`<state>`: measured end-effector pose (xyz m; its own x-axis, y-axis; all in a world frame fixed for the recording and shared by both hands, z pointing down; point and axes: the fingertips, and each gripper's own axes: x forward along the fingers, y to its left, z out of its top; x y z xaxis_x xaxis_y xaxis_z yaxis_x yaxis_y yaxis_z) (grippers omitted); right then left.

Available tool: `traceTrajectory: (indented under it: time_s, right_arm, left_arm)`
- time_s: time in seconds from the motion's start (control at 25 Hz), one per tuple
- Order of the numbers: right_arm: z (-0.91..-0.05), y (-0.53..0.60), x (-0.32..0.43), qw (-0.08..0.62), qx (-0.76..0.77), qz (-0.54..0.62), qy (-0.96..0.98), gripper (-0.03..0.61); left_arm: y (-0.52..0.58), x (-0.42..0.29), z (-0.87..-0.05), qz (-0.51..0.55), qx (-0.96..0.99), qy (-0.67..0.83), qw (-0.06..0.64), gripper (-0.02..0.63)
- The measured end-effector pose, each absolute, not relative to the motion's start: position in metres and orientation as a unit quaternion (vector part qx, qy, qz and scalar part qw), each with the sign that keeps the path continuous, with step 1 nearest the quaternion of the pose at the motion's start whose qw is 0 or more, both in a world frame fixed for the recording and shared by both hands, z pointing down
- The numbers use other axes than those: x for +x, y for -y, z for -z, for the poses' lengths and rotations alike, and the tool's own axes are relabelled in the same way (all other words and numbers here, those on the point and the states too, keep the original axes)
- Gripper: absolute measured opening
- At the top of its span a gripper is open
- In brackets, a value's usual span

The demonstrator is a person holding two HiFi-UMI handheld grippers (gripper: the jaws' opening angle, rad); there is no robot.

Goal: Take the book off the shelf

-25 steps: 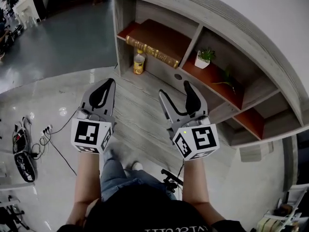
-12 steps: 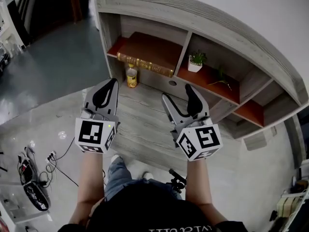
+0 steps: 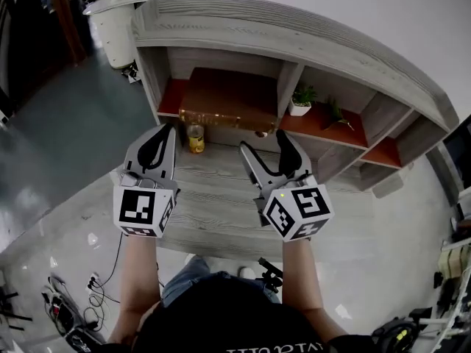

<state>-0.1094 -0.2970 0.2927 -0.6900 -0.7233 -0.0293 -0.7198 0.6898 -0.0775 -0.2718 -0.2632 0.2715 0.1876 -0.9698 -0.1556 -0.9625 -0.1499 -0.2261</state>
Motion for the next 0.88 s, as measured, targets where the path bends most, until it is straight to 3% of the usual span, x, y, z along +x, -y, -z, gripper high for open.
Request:
traceTrajectory:
  time_s: [0.28,0.72,0.88]
  right_arm:
    - [-0.302,0.305,-0.125,0.012,-0.456,0.067,-0.887,0.364]
    - [-0.315,0.295,-0.149,0.065,-0.511,0.135,-0.846,0.364]
    - [-0.317,0.300,-0.157,0.118,-0.501,0.178,-0.839,0.364]
  left_arm:
    - [0.286,-0.299,-0.273,-0.009,-0.794,-0.593,0.133,0.012]
    - [0.294,-0.313,-0.285,-0.021,-0.839,-0.532,0.114,0.012]
    - [0.299,-0.314,-0.284,-0.030,-0.841,-0.528,0.113,0.012]
